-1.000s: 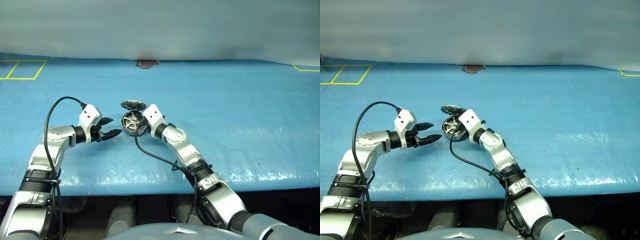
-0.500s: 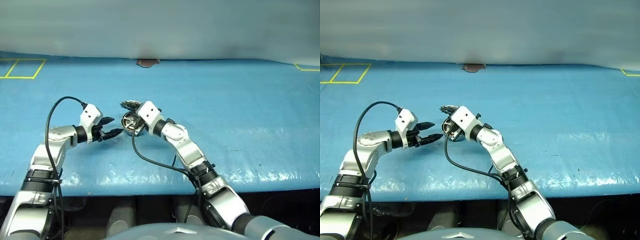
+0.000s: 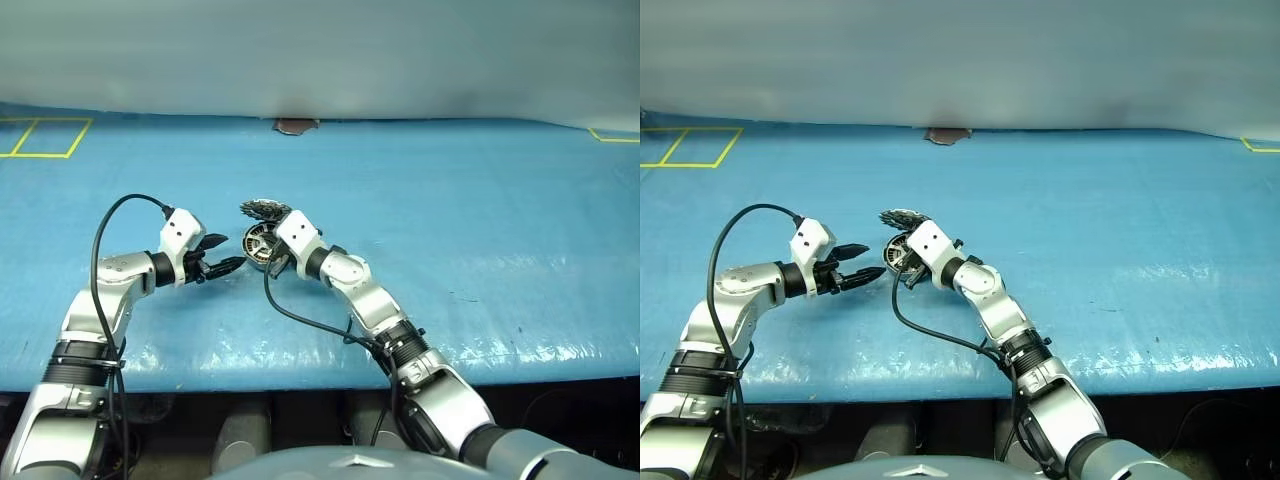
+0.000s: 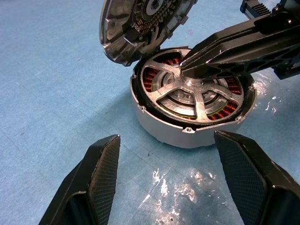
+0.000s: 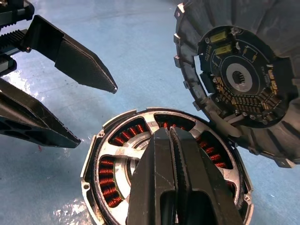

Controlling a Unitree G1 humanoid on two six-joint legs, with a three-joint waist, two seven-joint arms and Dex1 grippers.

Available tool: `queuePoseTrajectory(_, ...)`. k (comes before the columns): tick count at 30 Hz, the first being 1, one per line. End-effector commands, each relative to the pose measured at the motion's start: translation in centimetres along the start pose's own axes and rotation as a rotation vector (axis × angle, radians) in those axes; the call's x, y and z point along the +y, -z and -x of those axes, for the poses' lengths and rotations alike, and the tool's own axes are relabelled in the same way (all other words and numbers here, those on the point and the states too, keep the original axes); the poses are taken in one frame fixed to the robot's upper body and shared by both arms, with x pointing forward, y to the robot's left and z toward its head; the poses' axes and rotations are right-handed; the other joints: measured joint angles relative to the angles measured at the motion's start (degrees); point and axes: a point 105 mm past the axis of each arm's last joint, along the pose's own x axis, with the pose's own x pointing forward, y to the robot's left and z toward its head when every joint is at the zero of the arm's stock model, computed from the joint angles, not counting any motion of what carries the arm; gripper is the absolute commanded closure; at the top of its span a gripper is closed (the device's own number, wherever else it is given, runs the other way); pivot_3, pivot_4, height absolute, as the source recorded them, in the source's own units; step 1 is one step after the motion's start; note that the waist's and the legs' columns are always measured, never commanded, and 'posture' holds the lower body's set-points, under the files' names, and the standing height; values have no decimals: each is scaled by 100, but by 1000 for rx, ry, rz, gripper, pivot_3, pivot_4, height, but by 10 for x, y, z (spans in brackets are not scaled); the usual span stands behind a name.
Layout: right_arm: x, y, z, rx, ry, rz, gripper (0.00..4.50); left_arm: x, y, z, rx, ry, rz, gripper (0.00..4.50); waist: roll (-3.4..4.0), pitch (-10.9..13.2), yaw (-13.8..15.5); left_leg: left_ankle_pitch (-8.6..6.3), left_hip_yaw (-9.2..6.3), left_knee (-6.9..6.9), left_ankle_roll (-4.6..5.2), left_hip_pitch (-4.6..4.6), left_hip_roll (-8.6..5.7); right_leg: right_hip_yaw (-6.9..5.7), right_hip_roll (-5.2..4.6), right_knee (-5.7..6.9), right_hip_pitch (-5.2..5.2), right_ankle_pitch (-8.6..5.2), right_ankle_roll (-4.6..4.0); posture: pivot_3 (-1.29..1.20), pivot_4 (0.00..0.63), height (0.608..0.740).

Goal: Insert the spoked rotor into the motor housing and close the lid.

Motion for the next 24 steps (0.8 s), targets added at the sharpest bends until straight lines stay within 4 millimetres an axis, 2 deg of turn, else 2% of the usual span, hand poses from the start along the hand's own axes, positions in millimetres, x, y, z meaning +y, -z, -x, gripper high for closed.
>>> queuePoseTrajectory(1,1,15,-2,45,6,-54,4412,5,-11,6,-38,-24,-25,1011,0,0,-2,0,0,0,0,2,0,0,0,1,2,0,0,0,150,740)
queuePoseTrajectory(6,3,39,1,129,13,-81,4412,3,-11,7,-41,-12,-17,1011,1,-1,-6,1,0,1,-1,27,1,0,0,3,23,-15,-27,0,150,740)
queuePoseTrajectory(10,8,42,4,137,-2,-84,4412,5,-12,8,-41,-15,-19,1011,2,-3,-3,0,0,0,-1,71,3,1,0,4,38,-21,-37,0,150,740)
queuePoseTrajectory(15,12,24,7,67,-24,-54,4412,5,-11,7,-42,-15,-20,1011,2,-4,7,0,1,-2,-2,70,2,2,-2,1,39,-21,-36,0,150,740)
queuePoseTrajectory(21,12,-19,15,-64,-30,-1,4412,2,-11,4,-53,-2,-18,1011,1,-3,16,0,2,-19,-2,43,2,2,-2,0,32,-20,-35,0,150,740)
queuePoseTrajectory(24,14,-32,22,-100,-49,18,4412,1,-12,3,-62,-3,-20,1011,2,-3,11,3,0,-19,-5,2,2,0,0,1,-10,-5,-9,0,150,740)
